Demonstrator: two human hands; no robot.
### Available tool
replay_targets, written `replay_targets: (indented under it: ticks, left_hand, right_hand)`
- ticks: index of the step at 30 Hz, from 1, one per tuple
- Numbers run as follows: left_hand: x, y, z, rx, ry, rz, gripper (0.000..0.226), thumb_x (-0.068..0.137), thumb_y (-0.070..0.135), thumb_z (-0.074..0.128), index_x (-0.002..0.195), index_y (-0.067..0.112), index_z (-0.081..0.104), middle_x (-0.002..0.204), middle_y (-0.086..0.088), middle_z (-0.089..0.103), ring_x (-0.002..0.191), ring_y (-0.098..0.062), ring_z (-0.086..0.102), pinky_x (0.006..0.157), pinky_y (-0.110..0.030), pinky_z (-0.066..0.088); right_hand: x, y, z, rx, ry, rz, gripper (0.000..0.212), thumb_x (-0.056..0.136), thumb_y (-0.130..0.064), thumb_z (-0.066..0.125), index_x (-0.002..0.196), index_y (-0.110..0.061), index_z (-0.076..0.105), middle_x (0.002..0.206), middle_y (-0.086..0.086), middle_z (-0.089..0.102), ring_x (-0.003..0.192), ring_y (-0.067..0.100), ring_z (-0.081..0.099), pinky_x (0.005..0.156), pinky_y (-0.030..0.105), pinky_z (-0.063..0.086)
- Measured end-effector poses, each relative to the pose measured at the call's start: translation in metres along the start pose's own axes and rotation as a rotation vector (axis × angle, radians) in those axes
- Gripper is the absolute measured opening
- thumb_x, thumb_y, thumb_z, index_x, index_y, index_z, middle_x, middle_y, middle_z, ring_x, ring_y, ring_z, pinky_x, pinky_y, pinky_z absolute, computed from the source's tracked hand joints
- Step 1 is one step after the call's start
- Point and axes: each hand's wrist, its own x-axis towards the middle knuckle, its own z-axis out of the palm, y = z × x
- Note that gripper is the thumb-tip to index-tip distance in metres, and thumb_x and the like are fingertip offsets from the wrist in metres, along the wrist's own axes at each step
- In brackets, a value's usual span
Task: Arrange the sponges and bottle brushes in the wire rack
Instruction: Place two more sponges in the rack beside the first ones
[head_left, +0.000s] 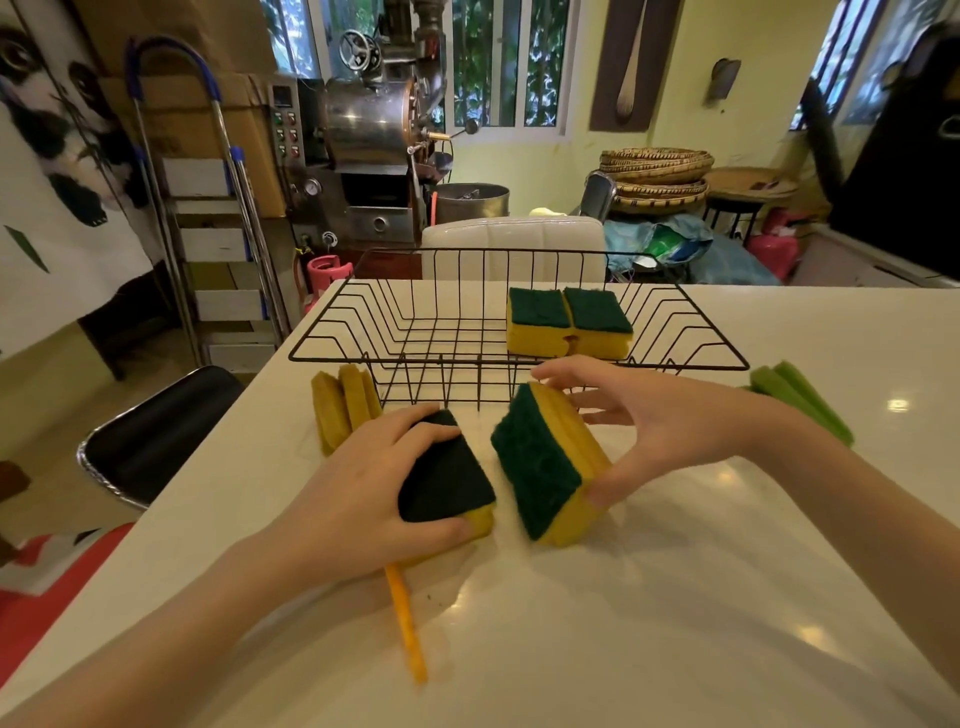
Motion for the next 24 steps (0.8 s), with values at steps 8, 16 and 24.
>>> replay_targets:
  ticks: [8,16,24]
  left_hand:
    - [-0.002,0.003,-0.001,-0.017,-0.059,0.027,0.079,0.059,0.071,0.054,0.128,0.045,0.025,0.14,0.023,0.017,0.12,0.007,0.014,0.101,-0.021,0.028]
    - [0.0,0.009,0.003,-0.036,-0.054,0.079,0.077,0.059,0.071,0.052,0.127,0.046,0.026,0.132,0.029,0.016,0.12,0.009,0.015,0.099,-0.018,0.026]
    - [0.005,0.011,-0.005,-0.101,-0.114,0.039,0.067,0.056,0.064,0.066,0.11,0.041,0.035,0.141,0.017,0.024,0.115,0.003,0.031,0.085,-0.017,0.046]
  right_hand:
    - [-0.007,0.002,-0.009,-0.293,-0.138,0.299,0.11,0.056,-0.035,0.081,0.136,-0.036,0.006,0.145,-0.004,0.031,0.124,0.018,0.038,0.097,0.03,0.036]
    - [-0.008,-0.003,-0.003,-0.444,-0.121,0.342,0.114,0.049,-0.05,0.081,0.138,-0.031,0.011,0.145,-0.001,0.035,0.125,0.022,0.039,0.099,0.036,0.039]
    - [-0.008,-0.019,0.005,-0.393,0.009,0.055,0.075,0.061,-0.051,0.073,0.124,-0.036,0.035,0.133,-0.009,0.041,0.119,0.013,0.039,0.093,0.03,0.044]
